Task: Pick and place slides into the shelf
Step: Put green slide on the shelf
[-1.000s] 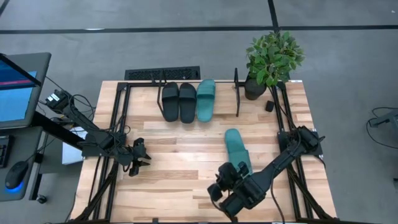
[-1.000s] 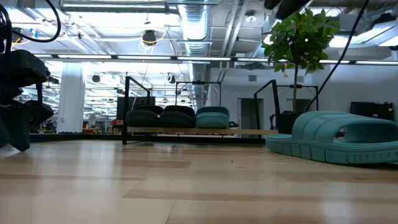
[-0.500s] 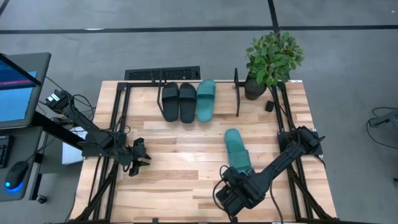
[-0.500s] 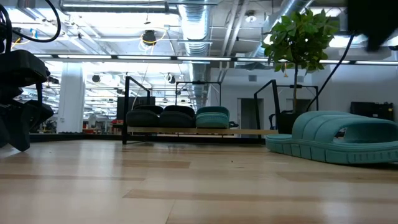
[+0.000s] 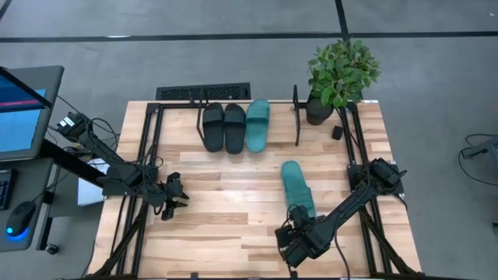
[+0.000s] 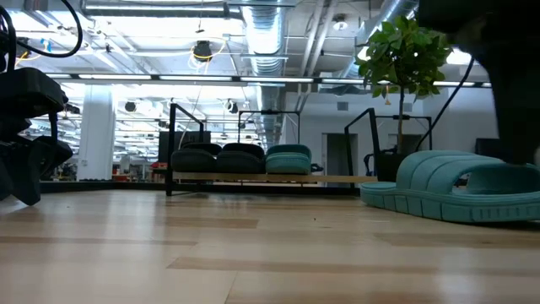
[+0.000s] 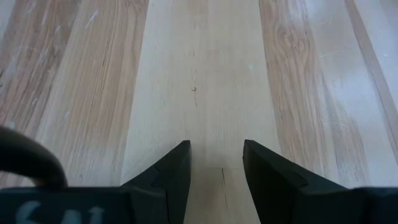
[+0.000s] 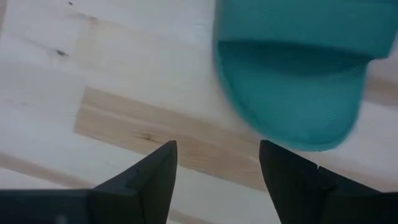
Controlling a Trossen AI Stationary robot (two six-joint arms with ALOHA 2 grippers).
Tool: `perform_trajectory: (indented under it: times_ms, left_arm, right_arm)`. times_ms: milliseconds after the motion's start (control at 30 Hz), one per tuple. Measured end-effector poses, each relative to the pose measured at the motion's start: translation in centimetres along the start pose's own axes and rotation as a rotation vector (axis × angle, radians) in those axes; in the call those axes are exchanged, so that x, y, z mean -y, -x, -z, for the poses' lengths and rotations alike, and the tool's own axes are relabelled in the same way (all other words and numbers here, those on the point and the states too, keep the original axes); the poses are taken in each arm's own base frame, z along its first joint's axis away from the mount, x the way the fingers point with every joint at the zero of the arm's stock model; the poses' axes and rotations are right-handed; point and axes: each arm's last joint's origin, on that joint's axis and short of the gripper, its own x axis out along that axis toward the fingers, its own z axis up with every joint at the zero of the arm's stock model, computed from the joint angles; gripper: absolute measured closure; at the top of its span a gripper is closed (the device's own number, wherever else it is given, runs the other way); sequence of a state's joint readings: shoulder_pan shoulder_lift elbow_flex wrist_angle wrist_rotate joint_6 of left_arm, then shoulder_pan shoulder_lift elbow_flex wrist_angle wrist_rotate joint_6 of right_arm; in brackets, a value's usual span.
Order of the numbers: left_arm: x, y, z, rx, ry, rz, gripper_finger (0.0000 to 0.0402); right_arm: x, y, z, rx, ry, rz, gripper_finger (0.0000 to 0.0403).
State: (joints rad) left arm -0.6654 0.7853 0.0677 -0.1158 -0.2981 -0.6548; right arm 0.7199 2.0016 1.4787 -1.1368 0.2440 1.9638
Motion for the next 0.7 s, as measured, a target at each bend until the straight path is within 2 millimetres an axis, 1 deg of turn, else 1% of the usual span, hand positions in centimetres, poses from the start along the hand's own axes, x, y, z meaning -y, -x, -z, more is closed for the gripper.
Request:
perform_trajectory:
  times_ms: [133,200,267,367,567,700]
  left_arm:
    - [0.0,0.0,0.0,0.000,0.000,0.000,0.0267]
    - [0.0,0.0,0.0,0.000,0.000,0.000,0.0267]
    - [0.0,0.0,0.0,0.000,0.001,0.000,0.0267]
    - [0.0,0.0,0.0,0.000,0.001,0.000,0.0267]
    - [0.0,0.0,0.0,0.000,0.000,0.000,0.0267]
    - [0.0,0.0,0.0,0.000,0.001,0.000,0.0267]
  right_arm:
    - [0.0,-1.2,0.2,-0.016,-0.072,-0.035,0.0196]
    - [-0.2,-1.3,0.0,-0.026,-0.090,-0.046,0.0202]
    - [-0.2,-1.4,0.0,-0.029,-0.073,-0.039,0.0208]
    - [0.3,-1.4,0.0,-0.044,-0.035,0.015,0.0218]
    - [2.0,-1.2,-0.3,-0.049,0.003,0.202,0.0239]
    - [2.4,-1.1,-0.5,-0.046,0.011,0.255,0.0249]
